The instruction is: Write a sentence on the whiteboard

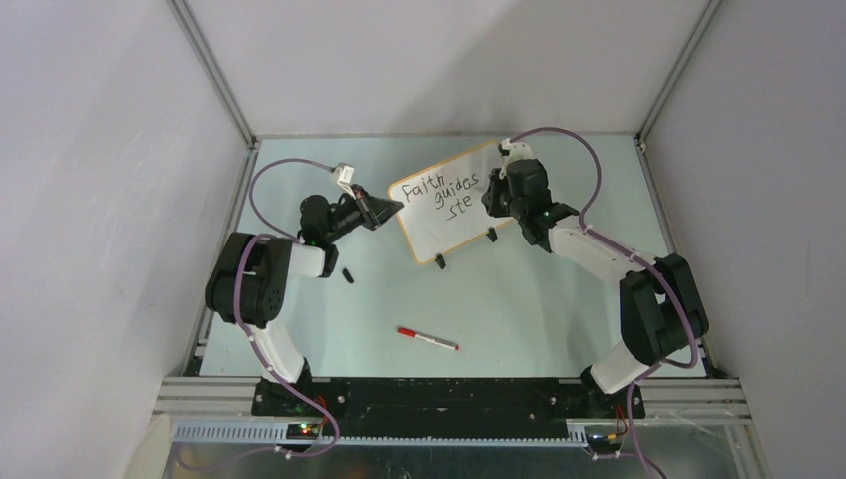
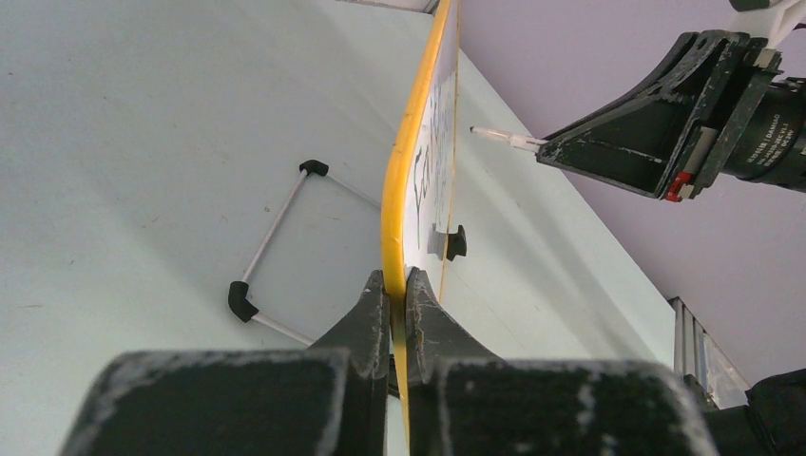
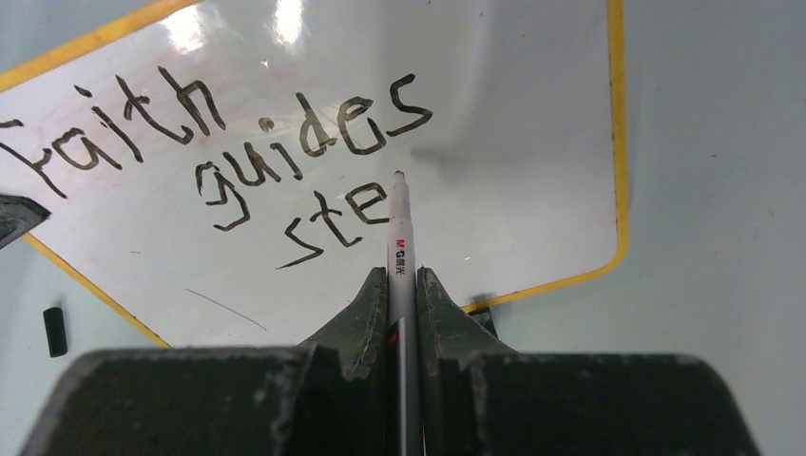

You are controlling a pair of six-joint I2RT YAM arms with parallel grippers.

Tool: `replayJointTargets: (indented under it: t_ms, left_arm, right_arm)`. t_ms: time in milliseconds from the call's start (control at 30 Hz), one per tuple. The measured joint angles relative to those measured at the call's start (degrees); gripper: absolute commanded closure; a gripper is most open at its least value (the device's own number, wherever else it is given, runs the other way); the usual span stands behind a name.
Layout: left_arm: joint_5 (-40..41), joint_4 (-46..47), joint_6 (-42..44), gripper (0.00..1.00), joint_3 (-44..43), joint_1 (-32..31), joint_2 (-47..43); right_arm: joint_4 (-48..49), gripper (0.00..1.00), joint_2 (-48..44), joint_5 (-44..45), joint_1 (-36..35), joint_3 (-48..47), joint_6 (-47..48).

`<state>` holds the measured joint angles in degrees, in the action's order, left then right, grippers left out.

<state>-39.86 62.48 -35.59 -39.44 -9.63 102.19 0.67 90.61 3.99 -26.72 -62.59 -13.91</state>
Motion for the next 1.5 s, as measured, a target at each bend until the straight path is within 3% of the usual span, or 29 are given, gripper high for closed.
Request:
replayJointTargets:
  t_ms: [1500]
  left_arm:
    - [0.02,-0.02,0.02,1.00,0.00,0.00,0.00]
  right_arm:
    - [-0.50,1.00,3.85,-0.52,0.20,-1.86,0.02]
